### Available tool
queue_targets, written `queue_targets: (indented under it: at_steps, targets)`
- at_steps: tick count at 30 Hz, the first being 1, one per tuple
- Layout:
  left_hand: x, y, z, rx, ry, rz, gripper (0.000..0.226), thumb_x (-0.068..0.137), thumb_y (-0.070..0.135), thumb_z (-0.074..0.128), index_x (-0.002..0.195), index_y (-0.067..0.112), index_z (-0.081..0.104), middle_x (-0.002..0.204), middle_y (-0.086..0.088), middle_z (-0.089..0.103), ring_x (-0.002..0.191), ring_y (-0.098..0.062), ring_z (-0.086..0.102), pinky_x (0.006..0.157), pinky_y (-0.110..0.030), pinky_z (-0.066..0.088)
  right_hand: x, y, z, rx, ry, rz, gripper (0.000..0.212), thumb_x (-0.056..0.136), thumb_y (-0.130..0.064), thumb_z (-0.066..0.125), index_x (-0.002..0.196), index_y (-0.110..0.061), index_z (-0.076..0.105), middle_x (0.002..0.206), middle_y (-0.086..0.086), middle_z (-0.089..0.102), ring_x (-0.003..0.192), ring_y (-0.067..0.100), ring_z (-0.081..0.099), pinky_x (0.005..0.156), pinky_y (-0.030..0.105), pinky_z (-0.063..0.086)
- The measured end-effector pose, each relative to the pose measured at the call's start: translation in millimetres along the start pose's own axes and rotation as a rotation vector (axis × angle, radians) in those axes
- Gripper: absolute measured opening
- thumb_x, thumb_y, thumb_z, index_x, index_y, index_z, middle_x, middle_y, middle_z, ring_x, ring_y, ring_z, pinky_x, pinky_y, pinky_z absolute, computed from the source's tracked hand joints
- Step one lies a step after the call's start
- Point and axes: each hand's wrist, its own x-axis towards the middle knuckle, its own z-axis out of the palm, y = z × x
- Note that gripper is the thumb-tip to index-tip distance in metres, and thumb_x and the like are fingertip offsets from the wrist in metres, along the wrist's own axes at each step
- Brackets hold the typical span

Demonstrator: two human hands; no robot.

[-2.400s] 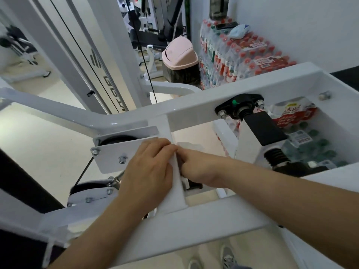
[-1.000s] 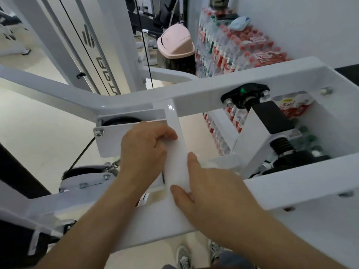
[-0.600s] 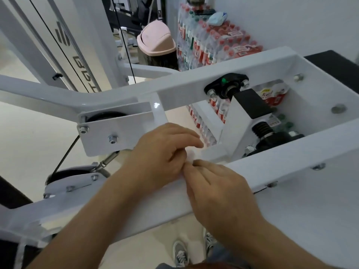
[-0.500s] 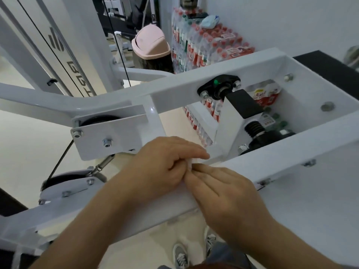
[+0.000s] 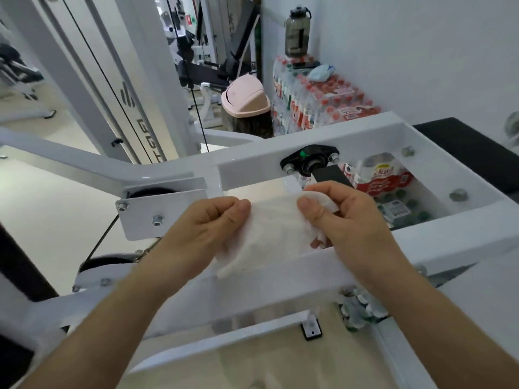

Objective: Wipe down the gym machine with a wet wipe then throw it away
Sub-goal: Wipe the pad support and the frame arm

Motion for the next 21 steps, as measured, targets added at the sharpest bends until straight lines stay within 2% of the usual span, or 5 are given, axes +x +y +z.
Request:
queue_targets:
  at_steps: [2,6,11,17,21]
  targets:
    - [-13.0,7.2,13.8,-0.033,0.116,-0.063,0.056,0.083,0.052,0.049,0.081,-0.002,0.065,0.065,-0.006,0.055,0.058,-0.015,0.049,0.051,-0.023,0.034,2.1,-0.6,-7.9,0.087,-0.042,0.021,0.018,0.081,-0.031,0.065,0.085,-0.014,0.067,0.068,0.005,0.063,0.056,0.010,0.052,0.051,0.019,0.046]
    - [-41.8,18.2,43.1,0.136,0.276,-0.027,0.050,0.081,0.052,0.049,0.056,0.008,0.048,0.051,0.005,0.038,0.046,-0.007,0.034,0.044,-0.015,0.025,6.1,2.1,-15.9,0.130,-0.054,0.082,0.024,0.088,-0.033,0.064,0.081,-0.011,0.068,0.076,0.018,0.066,0.064,0.018,0.058,0.058,0.030,0.052]
    - [-68.8,16.2,77.5,0.086,0.418,-0.216,0.017,0.088,0.037,0.062,0.078,0.024,0.058,0.051,0.002,0.062,0.041,-0.005,0.049,0.040,-0.015,0.034,32.8,-5.2,-8.2,-0.368,-0.161,-0.073,0.040,0.092,-0.043,0.060,0.079,-0.006,0.066,0.068,0.010,0.060,0.062,0.019,0.057,0.064,0.033,0.047]
    - [-77.6,-5.4,92.0,0.207,0.588,-0.304,0.050,0.097,0.036,0.051,0.053,0.017,0.038,0.046,0.008,0.034,0.046,-0.008,0.031,0.045,-0.021,0.023,25.3,-1.3,9.7,-1.030,-0.247,-0.271,0.057,0.096,-0.057,0.040,0.139,-0.020,0.037,0.133,0.010,0.045,0.123,0.029,0.044,0.093,0.041,0.042]
    - [-83.6,-13.4,88.5,0.378,0.538,-0.337,0.050,0.099,0.037,0.041,0.054,0.015,0.035,0.046,0.007,0.035,0.047,-0.009,0.031,0.049,-0.028,0.025,-19.6,19.7,32.5,-1.096,-0.579,-0.432,0.050,0.100,-0.055,0.022,0.125,-0.020,0.047,0.124,0.003,0.055,0.117,0.027,0.054,0.095,0.044,0.041]
